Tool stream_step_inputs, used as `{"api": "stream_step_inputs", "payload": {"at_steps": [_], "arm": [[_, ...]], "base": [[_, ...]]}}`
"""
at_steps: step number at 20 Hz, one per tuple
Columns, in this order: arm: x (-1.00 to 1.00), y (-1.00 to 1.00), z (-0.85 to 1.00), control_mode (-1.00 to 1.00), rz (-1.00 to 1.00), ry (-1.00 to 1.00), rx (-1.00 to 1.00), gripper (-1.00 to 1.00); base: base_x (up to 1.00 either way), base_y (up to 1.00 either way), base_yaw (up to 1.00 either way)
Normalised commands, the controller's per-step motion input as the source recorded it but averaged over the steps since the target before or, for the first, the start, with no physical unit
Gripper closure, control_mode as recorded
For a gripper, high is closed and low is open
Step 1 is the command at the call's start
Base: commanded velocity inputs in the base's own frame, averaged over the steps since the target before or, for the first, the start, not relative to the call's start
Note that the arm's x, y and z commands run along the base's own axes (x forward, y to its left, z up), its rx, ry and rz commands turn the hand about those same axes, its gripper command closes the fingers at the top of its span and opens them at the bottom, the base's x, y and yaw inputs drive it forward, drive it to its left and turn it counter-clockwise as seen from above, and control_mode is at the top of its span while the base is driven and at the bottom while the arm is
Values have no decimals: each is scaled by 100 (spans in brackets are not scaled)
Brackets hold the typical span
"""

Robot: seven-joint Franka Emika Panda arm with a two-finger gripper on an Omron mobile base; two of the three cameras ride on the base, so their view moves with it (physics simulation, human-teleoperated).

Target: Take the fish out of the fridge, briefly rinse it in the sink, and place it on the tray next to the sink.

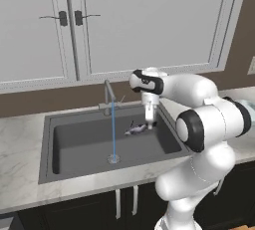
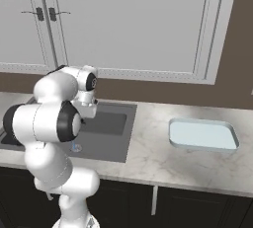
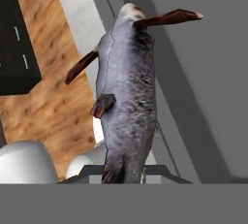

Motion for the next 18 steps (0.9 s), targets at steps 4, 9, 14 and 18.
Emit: {"api": "stream_step_inputs", "payload": {"at_steps": [4,9,14,18], "arm": [[16,9,6,-100,-1,-17,6,100],[40,15,4,-100,-5,-9,3,100],[15,6,0,-100,0,0,3,100],[26,10,0,-100,0,0,0,100]], "base": [[0,0,0],[0,0,0],[0,0,0],[0,0,0]]}}
